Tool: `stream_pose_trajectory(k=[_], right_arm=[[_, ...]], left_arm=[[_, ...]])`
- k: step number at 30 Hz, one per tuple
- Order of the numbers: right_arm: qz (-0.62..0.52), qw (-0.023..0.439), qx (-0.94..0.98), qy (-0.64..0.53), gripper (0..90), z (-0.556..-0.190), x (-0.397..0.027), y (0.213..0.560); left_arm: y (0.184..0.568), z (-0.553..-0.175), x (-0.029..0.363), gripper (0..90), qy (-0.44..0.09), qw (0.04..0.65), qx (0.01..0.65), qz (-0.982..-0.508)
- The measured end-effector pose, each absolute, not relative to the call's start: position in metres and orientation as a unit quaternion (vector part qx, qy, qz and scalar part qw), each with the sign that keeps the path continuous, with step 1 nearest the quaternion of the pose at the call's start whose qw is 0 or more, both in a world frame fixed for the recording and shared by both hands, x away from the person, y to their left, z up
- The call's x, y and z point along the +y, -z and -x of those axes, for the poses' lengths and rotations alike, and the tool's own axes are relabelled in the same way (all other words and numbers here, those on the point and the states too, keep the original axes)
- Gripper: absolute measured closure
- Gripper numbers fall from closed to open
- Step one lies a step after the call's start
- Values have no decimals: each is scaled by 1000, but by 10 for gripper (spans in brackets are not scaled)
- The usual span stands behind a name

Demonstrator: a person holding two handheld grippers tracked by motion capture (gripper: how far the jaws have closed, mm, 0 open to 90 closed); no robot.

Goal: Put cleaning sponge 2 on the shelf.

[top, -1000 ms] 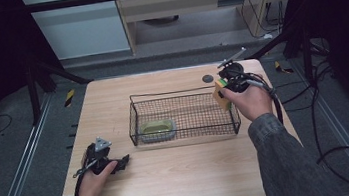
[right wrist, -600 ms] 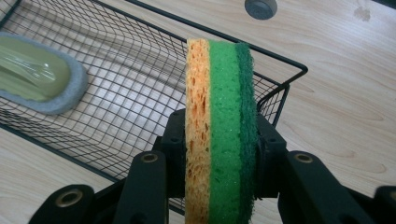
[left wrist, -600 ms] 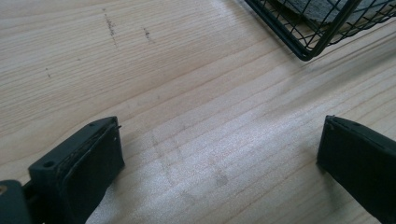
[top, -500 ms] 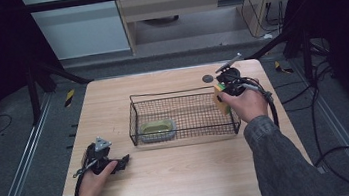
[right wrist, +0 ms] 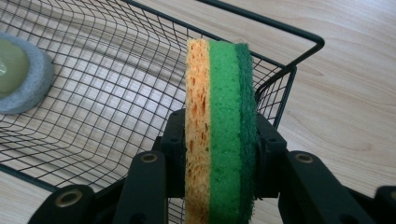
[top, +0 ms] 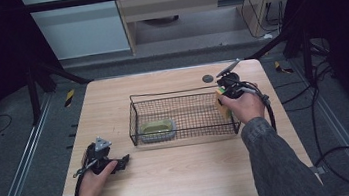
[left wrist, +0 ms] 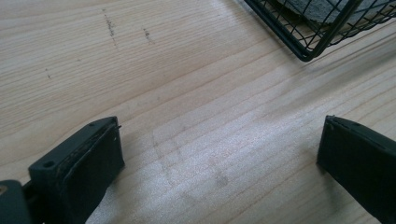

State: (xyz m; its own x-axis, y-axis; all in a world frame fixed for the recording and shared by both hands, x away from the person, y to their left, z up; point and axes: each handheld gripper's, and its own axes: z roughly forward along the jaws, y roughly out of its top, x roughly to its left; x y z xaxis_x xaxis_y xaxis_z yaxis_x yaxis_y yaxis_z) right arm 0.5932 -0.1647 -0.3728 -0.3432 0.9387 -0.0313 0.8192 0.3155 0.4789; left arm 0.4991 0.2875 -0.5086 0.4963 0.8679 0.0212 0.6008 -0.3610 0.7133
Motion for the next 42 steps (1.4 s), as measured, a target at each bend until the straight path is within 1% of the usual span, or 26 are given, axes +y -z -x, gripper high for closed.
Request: stream_pose_trajectory(k=[14,22,42], right_arm=[[-555,146,798,-181,627,-598,-162,393],[-555,143,799,-182,629,-598,-158,393],[-548,134,804,-186,578,-594,-151,391]], left_arm=[[509,-500,287,0,-202,330,459,-800],[509,-500,287,0,-202,330,459,-800],[509,-500,287,0,-202,330,459,-800]])
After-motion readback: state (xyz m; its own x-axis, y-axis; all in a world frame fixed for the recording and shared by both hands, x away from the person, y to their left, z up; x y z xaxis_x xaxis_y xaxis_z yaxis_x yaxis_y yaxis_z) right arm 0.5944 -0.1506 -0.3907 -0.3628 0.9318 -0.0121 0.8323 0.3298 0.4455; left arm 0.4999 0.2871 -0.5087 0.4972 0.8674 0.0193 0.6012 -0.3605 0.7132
